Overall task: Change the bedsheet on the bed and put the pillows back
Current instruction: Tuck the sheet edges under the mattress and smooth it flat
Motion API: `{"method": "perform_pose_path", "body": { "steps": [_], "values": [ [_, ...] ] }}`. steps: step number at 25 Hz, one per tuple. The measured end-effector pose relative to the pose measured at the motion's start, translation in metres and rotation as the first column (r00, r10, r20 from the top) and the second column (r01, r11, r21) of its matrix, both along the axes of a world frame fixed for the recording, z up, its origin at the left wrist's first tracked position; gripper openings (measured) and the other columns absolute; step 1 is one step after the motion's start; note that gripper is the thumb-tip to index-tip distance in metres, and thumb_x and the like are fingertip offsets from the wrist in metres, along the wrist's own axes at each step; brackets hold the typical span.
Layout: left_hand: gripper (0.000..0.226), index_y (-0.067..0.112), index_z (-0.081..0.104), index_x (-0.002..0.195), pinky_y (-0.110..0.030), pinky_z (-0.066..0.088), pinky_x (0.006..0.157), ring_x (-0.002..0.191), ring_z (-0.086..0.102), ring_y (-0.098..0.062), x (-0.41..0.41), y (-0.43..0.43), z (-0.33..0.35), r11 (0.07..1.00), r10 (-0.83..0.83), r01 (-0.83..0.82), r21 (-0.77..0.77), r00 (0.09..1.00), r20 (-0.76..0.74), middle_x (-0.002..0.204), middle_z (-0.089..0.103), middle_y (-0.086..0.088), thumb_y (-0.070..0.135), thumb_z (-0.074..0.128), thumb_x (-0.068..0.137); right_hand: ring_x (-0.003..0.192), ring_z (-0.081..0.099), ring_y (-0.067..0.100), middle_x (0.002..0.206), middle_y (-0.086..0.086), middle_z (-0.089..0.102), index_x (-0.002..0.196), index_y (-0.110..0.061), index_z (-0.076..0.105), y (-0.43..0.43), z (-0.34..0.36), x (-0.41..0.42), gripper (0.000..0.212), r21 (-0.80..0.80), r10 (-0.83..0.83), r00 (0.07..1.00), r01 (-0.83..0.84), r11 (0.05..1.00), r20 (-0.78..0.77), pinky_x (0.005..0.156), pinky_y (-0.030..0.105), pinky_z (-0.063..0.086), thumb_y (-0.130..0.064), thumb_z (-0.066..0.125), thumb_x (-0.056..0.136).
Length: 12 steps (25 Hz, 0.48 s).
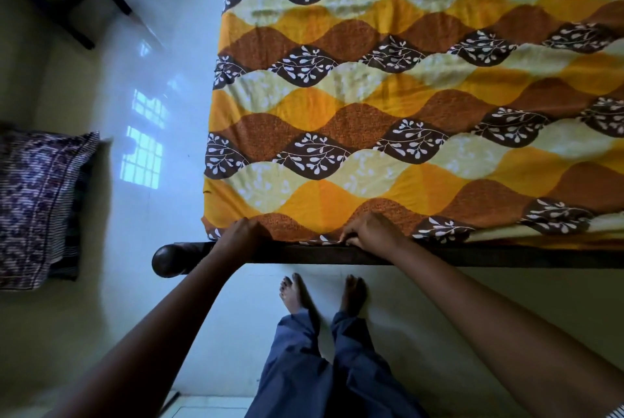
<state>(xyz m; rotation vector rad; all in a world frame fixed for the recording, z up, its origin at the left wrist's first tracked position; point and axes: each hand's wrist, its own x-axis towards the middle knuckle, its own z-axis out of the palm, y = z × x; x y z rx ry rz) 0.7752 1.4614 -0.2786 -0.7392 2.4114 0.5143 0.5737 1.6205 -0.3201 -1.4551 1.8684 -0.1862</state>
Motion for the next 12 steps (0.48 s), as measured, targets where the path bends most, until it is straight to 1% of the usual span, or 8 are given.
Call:
{"method": "perform_pose_path", "body": {
  "steps": [2, 3, 4, 6, 8, 10, 11, 12],
  "values": [
    [0.031, 0.016, 0.061, 0.122, -0.031, 0.033, 0.085, 0.115, 0.056, -0.021, -0.008, -0.004, -0.003, 0.999, -0.009, 0.012, -0.033, 0.995, 0.1, 0.123, 0.062, -0.005, 0.019, 0.04, 0.099, 0.088, 0.066, 0.02, 0.102, 0.01, 0.072, 0.1, -0.012, 0.073, -0.004, -0.007, -0.001, 0.019, 0.066, -0.016, 0.999, 0.013, 0.998, 0.042, 0.087, 0.031, 0.052, -0.011, 0.069, 0.081],
    [0.032, 0.014, 0.058, 0.124, -0.033, 0.031, 0.091, 0.118, 0.053, -0.023, -0.007, -0.007, -0.011, 0.999, -0.013, 0.017, -0.034, 0.994, 0.113, 0.127, 0.059, -0.007, 0.02, 0.038, 0.1, 0.088, 0.066, 0.019, 0.101, 0.01, 0.072, 0.099, -0.012, 0.074, -0.006, -0.009, -0.002, 0.018, 0.088, -0.025, 0.998, 0.02, 0.996, 0.057, 0.087, 0.03, 0.051, -0.011, 0.069, 0.081],
    [0.032, 0.011, 0.058, 0.124, -0.035, 0.032, 0.094, 0.118, 0.053, -0.025, -0.006, -0.01, -0.021, 1.0, 0.001, 0.002, -0.026, 0.994, 0.111, 0.127, 0.058, -0.01, 0.019, 0.039, 0.1, 0.088, 0.066, 0.019, 0.101, 0.009, 0.072, 0.098, -0.012, 0.074, -0.008, -0.012, -0.003, 0.018, 0.102, -0.031, 0.998, 0.024, 0.995, 0.06, 0.087, 0.027, 0.05, -0.011, 0.069, 0.081],
    [0.029, 0.006, 0.061, 0.117, -0.035, 0.037, 0.089, 0.112, 0.057, -0.026, -0.002, -0.012, -0.031, 0.999, 0.047, -0.047, -0.002, 0.994, 0.101, 0.119, 0.061, -0.013, 0.016, 0.042, 0.098, 0.092, 0.065, 0.018, 0.103, 0.008, 0.072, 0.099, -0.013, 0.074, -0.01, -0.018, -0.002, 0.018, 0.125, -0.032, 0.998, 0.026, 0.992, 0.046, 0.088, 0.026, 0.048, -0.012, 0.069, 0.082],
    [0.029, 0.003, 0.063, 0.112, -0.035, 0.037, 0.084, 0.108, 0.059, -0.025, -0.004, -0.012, -0.033, 0.995, 0.098, -0.101, 0.024, 0.99, 0.101, 0.114, 0.063, -0.013, 0.015, 0.041, 0.098, 0.094, 0.065, 0.019, 0.105, 0.008, 0.071, 0.101, -0.013, 0.073, -0.011, -0.021, 0.0, 0.019, 0.152, -0.033, 0.999, 0.027, 0.988, 0.035, 0.089, 0.028, 0.049, -0.012, 0.068, 0.083],
    [0.03, 0.007, 0.062, 0.116, -0.031, 0.034, 0.085, 0.113, 0.056, -0.025, -0.004, -0.011, -0.036, 0.986, 0.137, -0.142, 0.09, 0.989, 0.059, 0.118, 0.061, -0.013, 0.018, 0.039, 0.099, 0.099, 0.063, 0.019, 0.112, 0.008, 0.069, 0.107, -0.013, 0.071, -0.011, -0.022, 0.001, 0.022, 0.189, -0.059, 0.997, 0.048, 0.981, 0.056, 0.091, 0.028, 0.048, -0.014, 0.065, 0.086],
    [0.032, 0.011, 0.06, 0.12, -0.029, 0.033, 0.088, 0.118, 0.053, -0.025, -0.002, -0.01, -0.037, 0.978, 0.15, -0.155, 0.14, 0.988, 0.045, 0.124, 0.059, -0.012, 0.019, 0.037, 0.1, 0.105, 0.062, 0.019, 0.118, 0.007, 0.066, 0.112, -0.012, 0.068, -0.009, -0.021, 0.001, 0.025, 0.231, -0.096, 0.991, 0.071, 0.97, 0.098, 0.094, 0.027, 0.046, -0.017, 0.062, 0.089],
    [0.034, 0.015, 0.056, 0.126, -0.027, 0.032, 0.093, 0.123, 0.049, -0.024, 0.001, -0.01, -0.038, 0.973, 0.13, -0.131, 0.191, 0.991, 0.019, 0.13, 0.055, -0.008, 0.023, 0.035, 0.101, 0.111, 0.059, 0.019, 0.124, 0.006, 0.063, 0.117, -0.012, 0.065, -0.008, -0.019, 0.0, 0.028, 0.282, -0.146, 0.977, 0.098, 0.954, 0.155, 0.096, 0.025, 0.042, -0.021, 0.058, 0.091]
  ]
}}
